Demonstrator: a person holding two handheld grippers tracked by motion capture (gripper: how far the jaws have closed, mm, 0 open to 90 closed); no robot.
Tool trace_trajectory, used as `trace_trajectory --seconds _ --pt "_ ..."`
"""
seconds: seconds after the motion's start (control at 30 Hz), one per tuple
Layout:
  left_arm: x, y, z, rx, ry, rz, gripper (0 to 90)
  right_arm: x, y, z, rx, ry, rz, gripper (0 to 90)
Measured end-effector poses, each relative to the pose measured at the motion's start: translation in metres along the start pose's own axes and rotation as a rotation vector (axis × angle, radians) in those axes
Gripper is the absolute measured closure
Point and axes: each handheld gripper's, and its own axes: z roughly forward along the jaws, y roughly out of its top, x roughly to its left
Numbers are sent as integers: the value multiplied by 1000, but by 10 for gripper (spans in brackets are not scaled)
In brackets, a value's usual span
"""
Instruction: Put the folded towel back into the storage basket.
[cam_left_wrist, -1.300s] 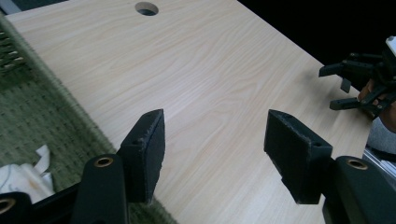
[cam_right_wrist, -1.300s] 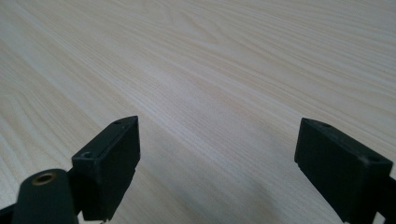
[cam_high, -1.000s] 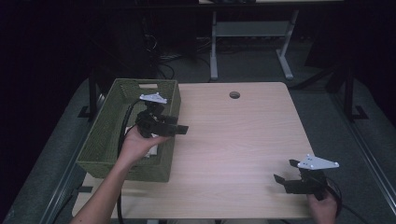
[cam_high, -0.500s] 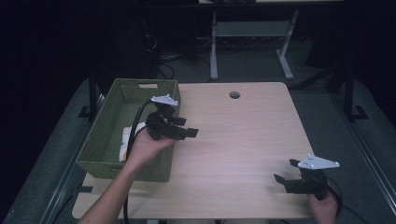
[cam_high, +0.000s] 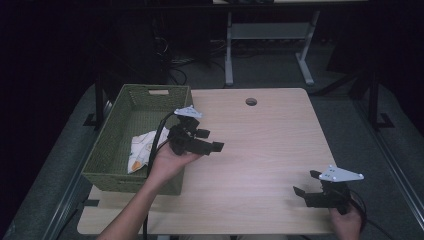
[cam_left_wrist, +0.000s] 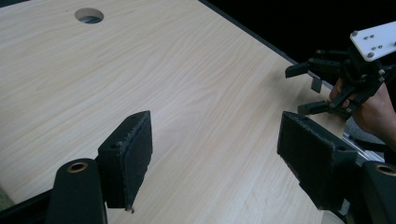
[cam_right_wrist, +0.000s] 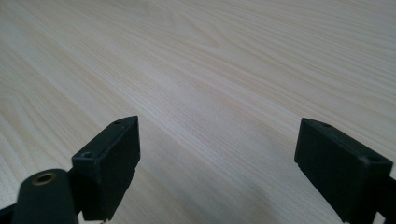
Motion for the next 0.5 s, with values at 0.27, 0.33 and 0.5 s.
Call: trace_trajectory --seconds 0.27,0.33,0.5 --pt "-10 2 13 3 -8 8 266 0 0 1 1 1 3 138" --pt "-11 1 17 3 -13 12 265 0 -1 1 2 2 3 138" --pt "-14 0 26 -6 -29 -7 264 0 -1 2 4 3 4 138"
